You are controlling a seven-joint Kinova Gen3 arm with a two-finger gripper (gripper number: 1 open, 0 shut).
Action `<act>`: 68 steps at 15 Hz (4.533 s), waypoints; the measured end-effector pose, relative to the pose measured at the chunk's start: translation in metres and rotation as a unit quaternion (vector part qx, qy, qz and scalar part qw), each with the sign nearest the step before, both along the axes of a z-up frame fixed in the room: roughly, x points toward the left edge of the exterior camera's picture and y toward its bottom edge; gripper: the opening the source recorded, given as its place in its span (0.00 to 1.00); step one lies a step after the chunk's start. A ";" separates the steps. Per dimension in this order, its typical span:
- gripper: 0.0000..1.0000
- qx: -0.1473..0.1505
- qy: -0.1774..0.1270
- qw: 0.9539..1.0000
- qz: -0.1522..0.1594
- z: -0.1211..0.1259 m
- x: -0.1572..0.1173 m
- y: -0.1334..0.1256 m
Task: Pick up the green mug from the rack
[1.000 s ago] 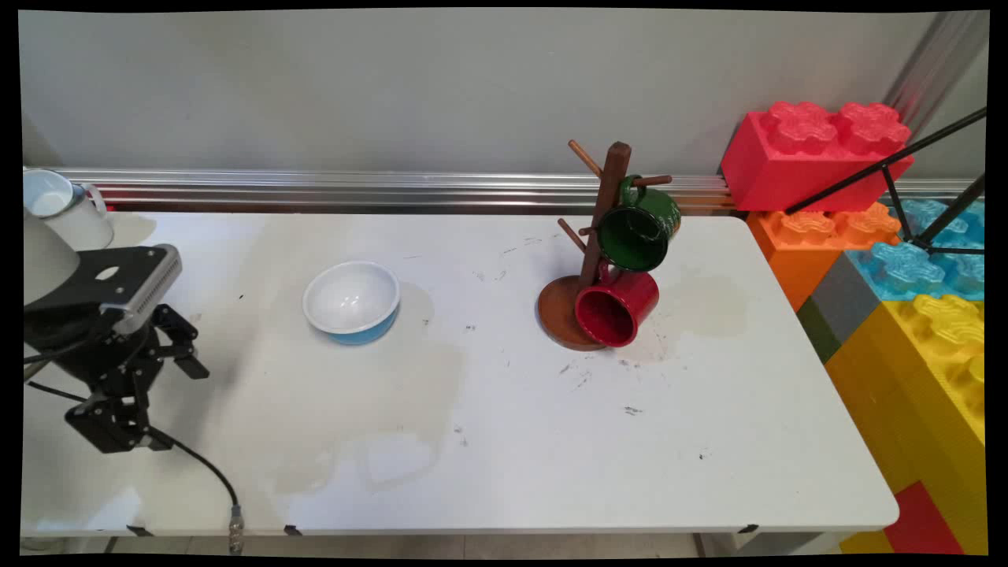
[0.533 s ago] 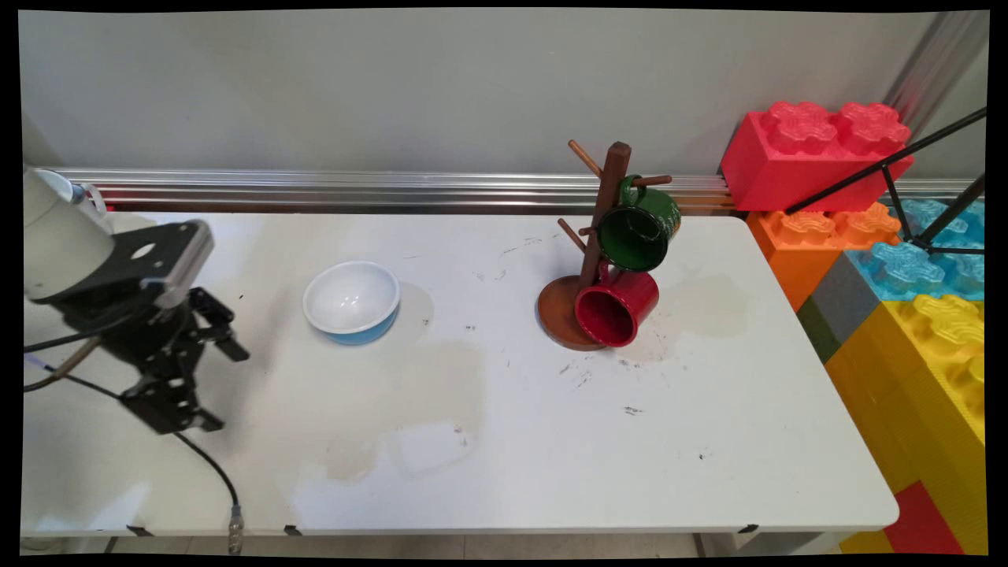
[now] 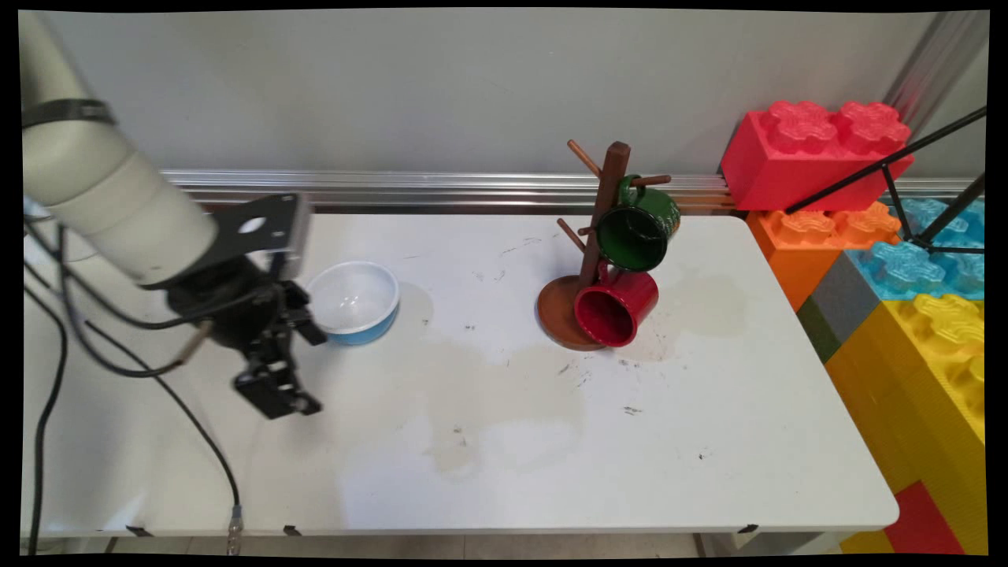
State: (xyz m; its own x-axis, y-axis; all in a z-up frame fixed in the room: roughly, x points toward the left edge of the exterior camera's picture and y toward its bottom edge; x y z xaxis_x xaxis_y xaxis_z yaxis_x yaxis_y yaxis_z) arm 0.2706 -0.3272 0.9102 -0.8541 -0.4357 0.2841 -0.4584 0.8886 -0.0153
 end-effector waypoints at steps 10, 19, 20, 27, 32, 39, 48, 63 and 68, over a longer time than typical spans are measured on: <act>1.00 -0.007 -0.019 0.999 0.048 0.014 -0.138 -0.039; 1.00 -0.015 -0.003 0.992 0.129 0.011 -0.220 -0.059; 1.00 -0.017 -0.001 0.990 0.142 0.011 -0.225 -0.060; 1.00 -0.021 0.029 0.975 0.218 0.014 -0.249 -0.060; 1.00 -0.039 0.081 0.954 0.285 0.021 -0.262 -0.056; 1.00 -0.066 0.133 0.937 0.317 0.031 -0.273 -0.052; 1.00 -0.095 0.193 0.908 0.361 0.034 -0.277 -0.056; 1.00 -0.106 0.278 0.861 0.412 0.002 -0.285 -0.079; 1.00 -0.108 0.301 0.849 0.421 -0.004 -0.288 -0.086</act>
